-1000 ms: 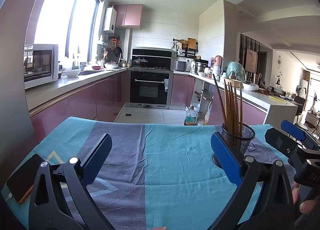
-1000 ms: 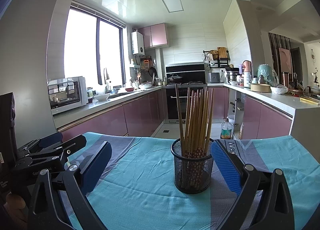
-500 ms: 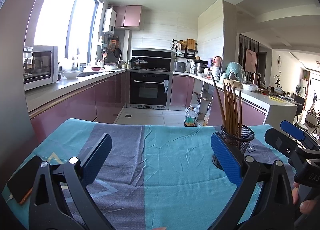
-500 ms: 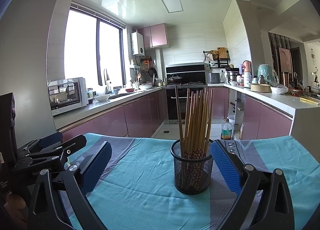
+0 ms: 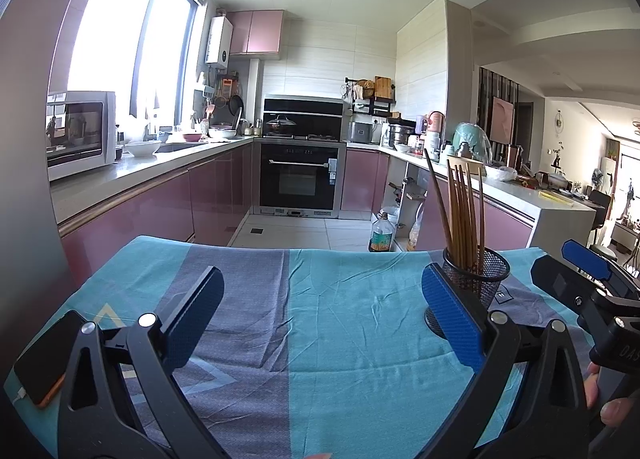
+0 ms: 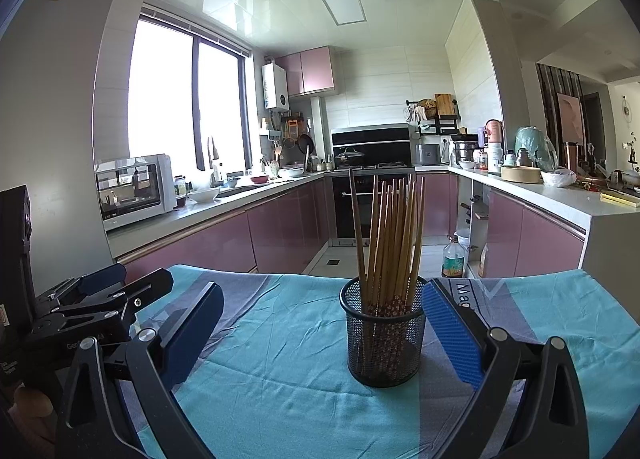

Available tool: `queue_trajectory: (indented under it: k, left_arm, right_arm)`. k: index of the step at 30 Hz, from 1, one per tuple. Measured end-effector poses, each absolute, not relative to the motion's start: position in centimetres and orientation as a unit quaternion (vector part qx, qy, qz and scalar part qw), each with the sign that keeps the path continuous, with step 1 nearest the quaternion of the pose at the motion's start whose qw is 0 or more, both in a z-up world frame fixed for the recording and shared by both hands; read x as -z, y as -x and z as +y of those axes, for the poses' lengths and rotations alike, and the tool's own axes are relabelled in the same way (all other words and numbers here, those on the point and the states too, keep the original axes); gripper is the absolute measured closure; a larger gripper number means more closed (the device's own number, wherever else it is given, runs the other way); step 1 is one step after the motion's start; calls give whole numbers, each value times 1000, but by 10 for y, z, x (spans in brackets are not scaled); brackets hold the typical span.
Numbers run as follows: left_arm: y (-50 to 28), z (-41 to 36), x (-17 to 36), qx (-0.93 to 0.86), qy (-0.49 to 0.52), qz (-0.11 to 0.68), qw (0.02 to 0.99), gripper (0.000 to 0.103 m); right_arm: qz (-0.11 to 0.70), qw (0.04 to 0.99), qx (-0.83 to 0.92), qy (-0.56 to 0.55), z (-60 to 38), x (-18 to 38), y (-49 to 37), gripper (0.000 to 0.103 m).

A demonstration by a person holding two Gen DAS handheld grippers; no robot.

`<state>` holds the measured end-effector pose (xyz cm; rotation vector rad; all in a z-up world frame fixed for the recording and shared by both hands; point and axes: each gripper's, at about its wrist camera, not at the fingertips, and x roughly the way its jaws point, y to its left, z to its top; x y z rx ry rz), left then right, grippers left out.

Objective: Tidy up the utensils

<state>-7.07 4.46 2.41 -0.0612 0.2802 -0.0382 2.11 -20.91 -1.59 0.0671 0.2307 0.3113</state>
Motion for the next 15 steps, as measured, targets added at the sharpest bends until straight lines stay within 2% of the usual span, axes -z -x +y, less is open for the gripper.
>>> queue_trajectory:
  k: [11,15]
  left_arm:
    - [61,53,-18,6,45,167,985,6]
    - [52,63,-12,-1,56,190,980,6]
  right_arm:
    - [124,981,-147,-34,-216,18,-26,7]
    - [174,978,-106,-37,-248,28,-47,7]
